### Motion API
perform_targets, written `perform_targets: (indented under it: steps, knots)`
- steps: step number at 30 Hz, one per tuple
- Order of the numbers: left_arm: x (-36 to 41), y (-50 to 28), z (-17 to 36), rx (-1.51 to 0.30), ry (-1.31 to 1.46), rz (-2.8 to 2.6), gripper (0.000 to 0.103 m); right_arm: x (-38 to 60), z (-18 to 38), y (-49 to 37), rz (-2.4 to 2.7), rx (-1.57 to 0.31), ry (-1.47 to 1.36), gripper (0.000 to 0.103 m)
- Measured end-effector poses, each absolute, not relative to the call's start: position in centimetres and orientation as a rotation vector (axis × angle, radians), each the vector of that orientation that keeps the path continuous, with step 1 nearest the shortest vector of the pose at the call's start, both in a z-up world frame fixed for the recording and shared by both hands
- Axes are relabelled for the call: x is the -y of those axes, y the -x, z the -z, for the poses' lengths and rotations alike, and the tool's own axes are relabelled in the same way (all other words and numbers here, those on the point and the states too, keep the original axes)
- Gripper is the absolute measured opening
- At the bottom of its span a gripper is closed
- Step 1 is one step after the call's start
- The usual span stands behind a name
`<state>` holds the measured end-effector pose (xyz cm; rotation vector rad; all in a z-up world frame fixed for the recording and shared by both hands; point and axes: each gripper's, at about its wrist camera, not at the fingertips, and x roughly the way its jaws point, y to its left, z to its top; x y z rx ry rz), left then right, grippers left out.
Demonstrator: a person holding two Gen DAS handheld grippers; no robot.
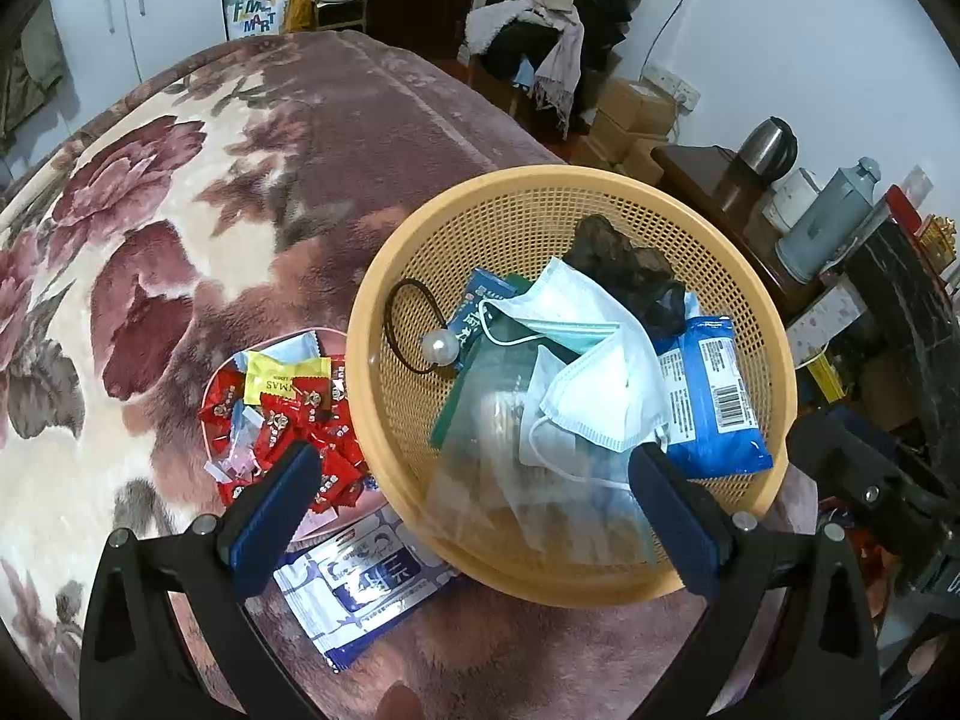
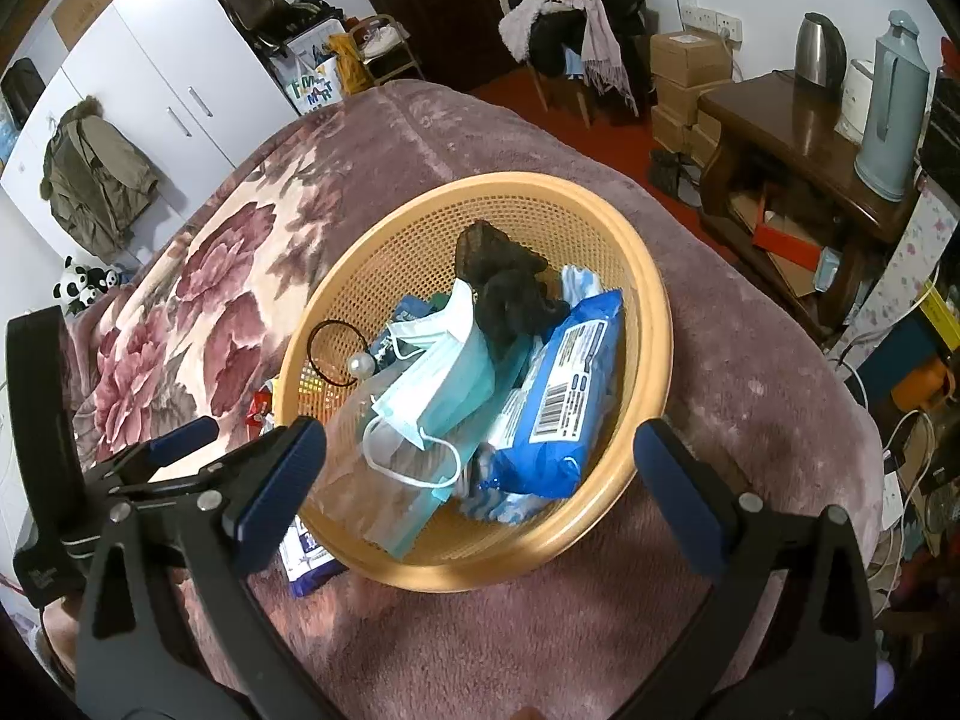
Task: Organize soft objects
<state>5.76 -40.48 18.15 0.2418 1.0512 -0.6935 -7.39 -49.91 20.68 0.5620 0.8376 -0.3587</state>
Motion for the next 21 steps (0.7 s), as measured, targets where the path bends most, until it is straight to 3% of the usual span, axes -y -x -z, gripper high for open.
perform_targets:
  steps: [21]
  knots:
    - [39.84,-4.98,-18.04,-1.073,-0.255,0.680,0.103,49.45,-20.55,7.57,0.359,-0.832,-0.561,0.103]
